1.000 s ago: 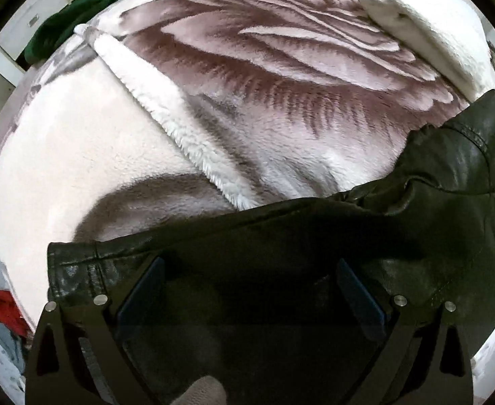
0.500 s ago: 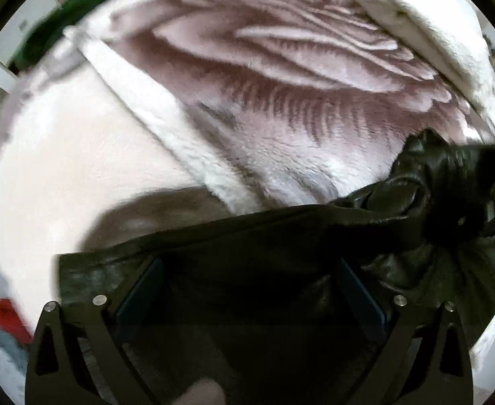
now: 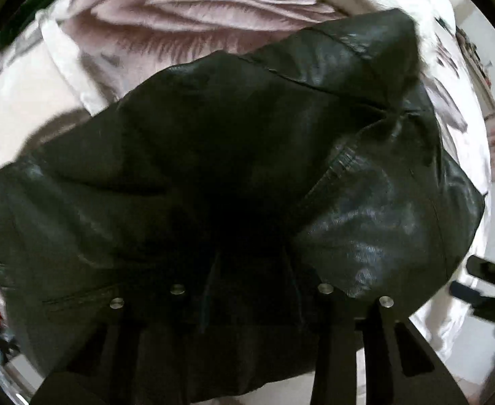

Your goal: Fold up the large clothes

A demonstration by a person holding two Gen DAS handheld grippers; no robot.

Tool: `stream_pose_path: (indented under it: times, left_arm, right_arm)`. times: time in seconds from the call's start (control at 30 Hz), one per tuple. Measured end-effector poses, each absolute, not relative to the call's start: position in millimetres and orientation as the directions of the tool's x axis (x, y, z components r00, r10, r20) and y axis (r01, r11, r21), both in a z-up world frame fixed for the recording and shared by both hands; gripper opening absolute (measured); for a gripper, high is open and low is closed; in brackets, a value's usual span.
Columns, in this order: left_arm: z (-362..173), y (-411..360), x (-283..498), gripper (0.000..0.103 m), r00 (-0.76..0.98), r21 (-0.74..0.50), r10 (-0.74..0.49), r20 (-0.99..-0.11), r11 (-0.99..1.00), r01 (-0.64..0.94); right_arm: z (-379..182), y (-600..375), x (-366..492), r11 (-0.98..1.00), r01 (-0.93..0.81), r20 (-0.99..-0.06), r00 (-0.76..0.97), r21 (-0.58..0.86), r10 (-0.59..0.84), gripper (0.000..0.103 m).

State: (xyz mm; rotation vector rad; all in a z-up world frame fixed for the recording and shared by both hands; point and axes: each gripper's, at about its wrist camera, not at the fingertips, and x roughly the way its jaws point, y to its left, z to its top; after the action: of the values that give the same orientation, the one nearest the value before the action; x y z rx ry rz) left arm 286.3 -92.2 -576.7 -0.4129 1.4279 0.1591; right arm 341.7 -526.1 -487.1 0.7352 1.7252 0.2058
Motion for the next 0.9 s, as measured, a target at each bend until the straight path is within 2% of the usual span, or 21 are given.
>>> stream_pose_path:
  times: [0.07, 0.13, 0.27, 0.33, 0.43, 0.47, 0.5, 0.57, 0.6, 0.9]
  left_arm:
    - [-578.0, -88.7, 288.8, 0.035, 0.143, -0.2, -0.159, -0.977, 0.918, -0.343]
    - [-579.5, -87.5, 289.0, 0.035, 0.149, -0.207, -0.165, -0.975, 0.92, -0.332]
    - [-579.6, -84.9, 288.6, 0.035, 0.161, -0.211, -0.167, -0.973, 0.924, -0.318]
    - [-582.5, -81.1, 289.8, 0.035, 0.164, -0.221, -0.176, -0.971, 0.923, -0.316]
    - [-586.5, -71.7, 292.6, 0.035, 0.176, -0.247, -0.198, -0.964, 0.914, -0.323]
    - [-588.9, -70.3, 293.0, 0.035, 0.176, -0.256, -0.207, -0.962, 0.91, -0.328]
    - [-591.3, -68.3, 294.2, 0.035, 0.175, -0.268, -0.22, -0.96, 0.903, -0.336]
    - [-589.0, -72.3, 287.4, 0.035, 0.182, -0.28, -0.229, -0.956, 0.898, -0.34]
    - [-589.0, -72.8, 286.7, 0.035, 0.188, -0.28, -0.228, -0.955, 0.9, -0.333]
    - [-588.0, -52.6, 270.6, 0.035, 0.242, -0.37, -0.3, -0.923, 0.865, -0.339]
  right_arm:
    - [-520.5, -539.1, 342.8, 0.71, 0.402, -0.75, -0.079, 0.579, 0.656, 0.061]
    - [-547.3, -538.8, 347.0, 0.632, 0.42, -0.684, -0.035, 0.651, 0.728, 0.069]
    - [-588.6, -513.1, 364.7, 0.428, 0.429, -0.493, 0.049, 0.795, 0.869, 0.071]
    - [-600.7, -490.5, 373.0, 0.389, 0.423, -0.455, 0.064, 0.819, 0.888, 0.074]
    - [-601.8, -469.0, 384.6, 0.39, 0.396, -0.463, 0.106, 0.831, 0.88, 0.071]
    - [-597.7, -465.6, 386.1, 0.4, 0.388, -0.474, 0.114, 0.83, 0.873, 0.049]
    - [-593.7, -463.4, 386.4, 0.414, 0.38, -0.485, 0.112, 0.827, 0.867, 0.035]
    - [-571.6, -458.1, 383.8, 0.429, 0.333, -0.491, 0.131, 0.84, 0.861, 0.022]
    - [-562.9, -455.4, 382.4, 0.436, 0.312, -0.493, 0.13, 0.844, 0.86, 0.019]
    - [-473.2, -384.2, 368.4, 0.635, 0.004, -0.632, 0.094, 0.773, 0.769, 0.019]
